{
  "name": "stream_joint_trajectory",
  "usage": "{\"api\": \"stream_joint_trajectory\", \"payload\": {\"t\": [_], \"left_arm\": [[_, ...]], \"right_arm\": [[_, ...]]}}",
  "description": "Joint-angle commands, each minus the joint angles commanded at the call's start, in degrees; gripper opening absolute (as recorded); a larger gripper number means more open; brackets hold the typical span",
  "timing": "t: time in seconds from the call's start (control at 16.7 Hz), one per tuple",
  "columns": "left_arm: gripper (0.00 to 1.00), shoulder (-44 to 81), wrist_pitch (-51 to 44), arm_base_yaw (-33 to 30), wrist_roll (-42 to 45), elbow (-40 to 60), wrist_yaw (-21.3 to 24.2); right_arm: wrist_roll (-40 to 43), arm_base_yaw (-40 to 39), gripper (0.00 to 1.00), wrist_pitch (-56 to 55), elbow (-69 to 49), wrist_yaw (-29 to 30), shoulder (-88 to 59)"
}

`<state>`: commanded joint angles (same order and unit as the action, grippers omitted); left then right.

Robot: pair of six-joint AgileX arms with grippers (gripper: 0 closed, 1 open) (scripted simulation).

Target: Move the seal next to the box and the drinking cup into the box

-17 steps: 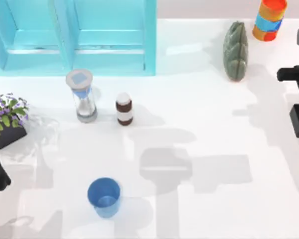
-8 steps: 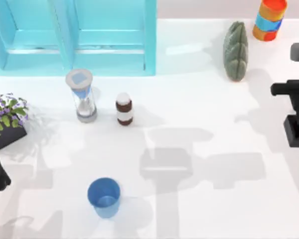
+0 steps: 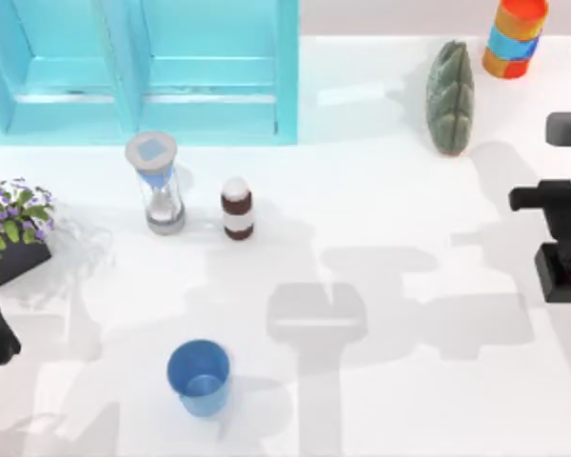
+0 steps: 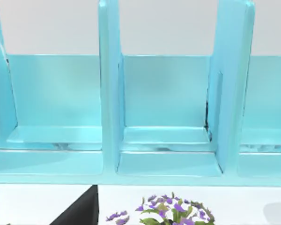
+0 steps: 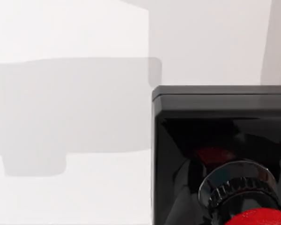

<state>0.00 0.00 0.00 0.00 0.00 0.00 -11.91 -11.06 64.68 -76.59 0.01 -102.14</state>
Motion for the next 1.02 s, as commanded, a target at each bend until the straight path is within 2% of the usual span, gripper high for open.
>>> {"api": "stream_joint_trajectory", "payload": {"t": [0.78, 1.02], "left_arm": [[1.0, 0.0, 0.0, 0.0, 0.0, 0.0, 0.0], [1.0, 0.0, 0.0, 0.0, 0.0, 0.0, 0.0]], "right_arm": [[0.0, 0.0, 0.98, 0.0, 0.0, 0.0, 0.0], [0.0, 0.0, 1.0, 0.0, 0.0, 0.0, 0.0]]}}
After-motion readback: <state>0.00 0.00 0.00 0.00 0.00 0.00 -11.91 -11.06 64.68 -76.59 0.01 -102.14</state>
